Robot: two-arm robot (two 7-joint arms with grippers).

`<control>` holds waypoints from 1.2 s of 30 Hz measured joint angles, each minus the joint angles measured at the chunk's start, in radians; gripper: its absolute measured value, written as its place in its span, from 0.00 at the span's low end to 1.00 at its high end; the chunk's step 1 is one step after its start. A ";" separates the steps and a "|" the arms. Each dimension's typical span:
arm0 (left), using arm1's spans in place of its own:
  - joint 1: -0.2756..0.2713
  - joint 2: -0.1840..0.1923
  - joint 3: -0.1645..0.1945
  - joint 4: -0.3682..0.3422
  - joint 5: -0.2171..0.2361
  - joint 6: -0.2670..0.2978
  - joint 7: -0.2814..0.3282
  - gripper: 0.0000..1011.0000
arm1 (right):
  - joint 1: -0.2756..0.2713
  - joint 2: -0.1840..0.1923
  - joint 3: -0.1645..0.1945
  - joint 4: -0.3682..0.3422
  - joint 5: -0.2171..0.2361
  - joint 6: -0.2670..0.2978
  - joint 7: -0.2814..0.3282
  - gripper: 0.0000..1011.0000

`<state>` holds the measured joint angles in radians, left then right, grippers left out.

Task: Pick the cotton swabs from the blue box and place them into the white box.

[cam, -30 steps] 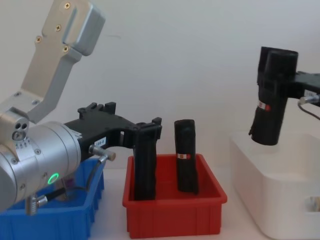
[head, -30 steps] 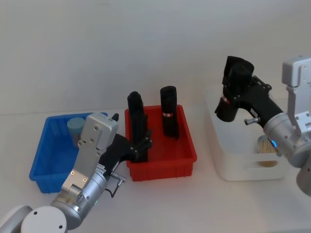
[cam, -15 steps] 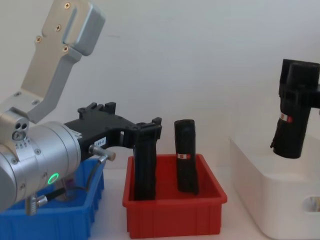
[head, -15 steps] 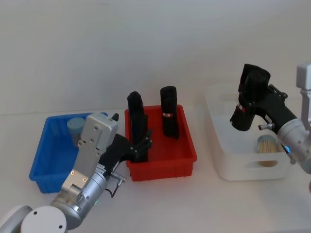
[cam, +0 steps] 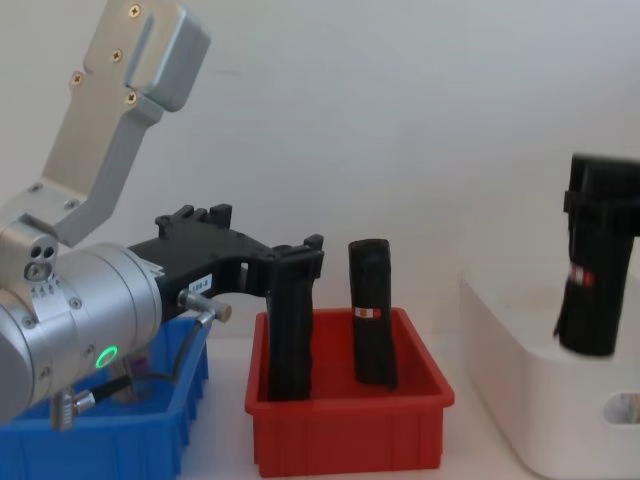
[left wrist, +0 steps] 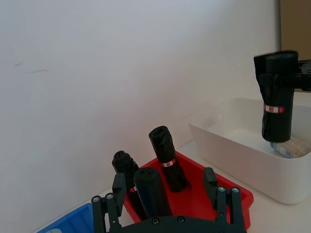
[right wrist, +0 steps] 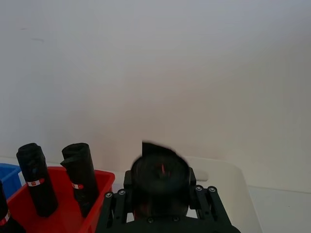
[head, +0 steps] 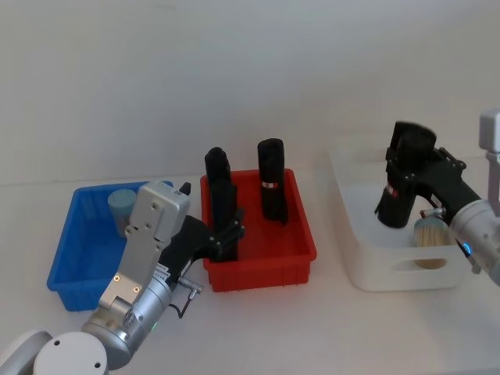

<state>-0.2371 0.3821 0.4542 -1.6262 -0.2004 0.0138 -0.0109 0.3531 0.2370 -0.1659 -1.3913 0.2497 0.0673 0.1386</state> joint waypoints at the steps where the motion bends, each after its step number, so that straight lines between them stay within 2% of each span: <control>1: 0.000 0.000 0.000 0.000 0.000 0.000 0.000 0.99 | 0.000 0.000 0.000 0.000 0.000 0.000 0.000 0.60; 4: 0.000 0.000 0.000 0.000 0.000 0.000 0.000 0.99 | -0.002 0.001 0.001 0.003 0.000 0.001 0.002 0.65; 8: 0.000 0.000 0.000 0.000 0.000 0.000 0.000 0.99 | -0.004 0.002 0.002 0.004 0.001 0.000 0.003 0.81; 15: 0.000 0.000 0.000 0.000 0.000 0.000 0.000 0.99 | -0.008 0.003 0.005 0.001 0.002 -0.009 0.004 0.98; 36: 0.000 0.000 0.000 0.000 0.000 0.000 0.000 0.99 | -0.014 0.005 0.007 -0.007 0.003 -0.019 0.006 0.99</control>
<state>-0.2371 0.3821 0.4542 -1.6262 -0.2003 0.0138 -0.0109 0.3390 0.2423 -0.1589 -1.3985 0.2531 0.0479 0.1447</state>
